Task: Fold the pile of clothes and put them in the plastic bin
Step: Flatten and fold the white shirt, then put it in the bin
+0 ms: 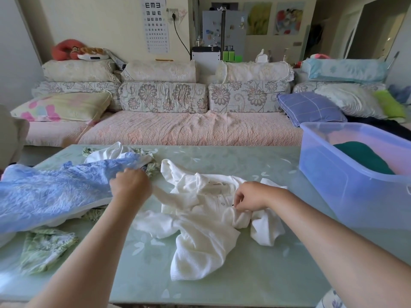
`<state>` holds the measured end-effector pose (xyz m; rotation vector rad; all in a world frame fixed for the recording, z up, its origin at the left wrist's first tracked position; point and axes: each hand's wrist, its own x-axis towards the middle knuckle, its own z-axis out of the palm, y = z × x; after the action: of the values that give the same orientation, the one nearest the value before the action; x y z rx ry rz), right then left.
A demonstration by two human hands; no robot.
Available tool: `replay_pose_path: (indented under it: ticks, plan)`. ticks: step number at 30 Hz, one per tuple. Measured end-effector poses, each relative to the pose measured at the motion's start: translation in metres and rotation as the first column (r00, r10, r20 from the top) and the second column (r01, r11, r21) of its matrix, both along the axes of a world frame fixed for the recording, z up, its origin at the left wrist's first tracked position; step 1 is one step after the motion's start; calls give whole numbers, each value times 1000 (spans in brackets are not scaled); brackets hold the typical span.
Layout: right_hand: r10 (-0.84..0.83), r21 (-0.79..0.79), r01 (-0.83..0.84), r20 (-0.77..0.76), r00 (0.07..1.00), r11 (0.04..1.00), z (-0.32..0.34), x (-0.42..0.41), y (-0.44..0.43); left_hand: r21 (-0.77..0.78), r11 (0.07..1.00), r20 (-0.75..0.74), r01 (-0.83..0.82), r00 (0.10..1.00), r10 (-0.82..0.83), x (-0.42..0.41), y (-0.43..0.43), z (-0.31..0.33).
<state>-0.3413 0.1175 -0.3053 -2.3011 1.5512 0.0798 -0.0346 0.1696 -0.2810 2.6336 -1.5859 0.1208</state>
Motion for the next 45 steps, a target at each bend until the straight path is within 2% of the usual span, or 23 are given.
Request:
replay_pose_path:
  ticks: [1,2,3,5,6,8,11,13,14,16,18,20,24,26,29,32,34,36,38,40,41,43,45]
  plan:
    - [-10,-22,10,6,1000,1000,-1,2,-1,147,989,45,-10,999,3,1,0,-5]
    - [-19,-49,19,14,1000,999,-2,4,0,234,971,29,53,998,-61,-3,0,-12]
    - [-27,-75,29,25,999,997,-3,7,0,248,953,-44,173,985,-168,-9,-2,-20]
    - [-48,-116,54,54,997,992,-6,12,-1,145,887,-267,439,880,-392,-28,-3,-32]
    - [-61,-126,68,64,996,990,-9,14,-3,102,849,-336,518,822,-461,-37,-2,-37]
    - [-68,-128,72,35,997,989,-16,17,-8,146,796,-392,587,773,-498,-48,-6,-49]
    - [-53,-72,47,-88,995,996,-27,14,-14,252,794,-315,553,823,-472,-38,-12,-57]
    - [-38,6,39,-155,987,999,-29,9,-16,185,885,-162,427,901,-401,-25,-19,-54]
    - [-32,36,38,-175,984,999,-29,6,-18,152,935,-70,319,948,-312,-17,-23,-52]
    - [-49,34,55,-160,986,998,-28,2,-24,172,979,82,110,989,-125,-5,-27,-46]
    - [-82,-47,78,-93,992,996,-28,0,-33,250,967,144,43,986,-81,-1,-33,-45]
    - [-103,-148,99,-21,994,984,-31,0,-45,209,970,122,121,981,-149,-8,-46,-48]
    - [-119,-265,136,78,990,955,-43,2,-67,-33,948,-200,318,927,-318,-35,-73,-61]
    - [-118,-252,119,20,993,960,-48,6,-74,26,934,-235,356,911,-340,-47,-80,-67]
    - [-78,-193,63,-72,994,979,-57,10,-82,153,929,-157,338,936,-315,-49,-89,-72]
    - [-77,-151,83,44,996,985,-56,10,-96,264,915,-88,305,952,-292,-47,-106,-59]
    - [-152,-172,177,153,977,969,-46,10,-102,280,917,-83,284,959,-271,-51,-119,-43]
    - [-267,-189,337,317,910,922,-35,10,-109,221,938,-162,266,959,-234,-56,-131,-25]
    - [-360,-223,496,454,815,839,-30,7,-119,36,978,-350,207,919,-181,-56,-147,-16]
    - [-339,-316,572,559,757,757,-32,2,-131,-213,972,-481,102,854,-195,-54,-161,-19]
    - [-286,-339,566,605,743,752,-34,1,-137,-327,942,-485,73,843,-234,-54,-166,-24]
    - [-204,-300,460,607,768,836,-39,-1,-143,-447,890,-504,95,795,-338,-57,-168,-37]
    - [-203,-168,326,504,839,930,-44,-4,-142,-362,910,-574,202,721,-388,-63,-164,-53]
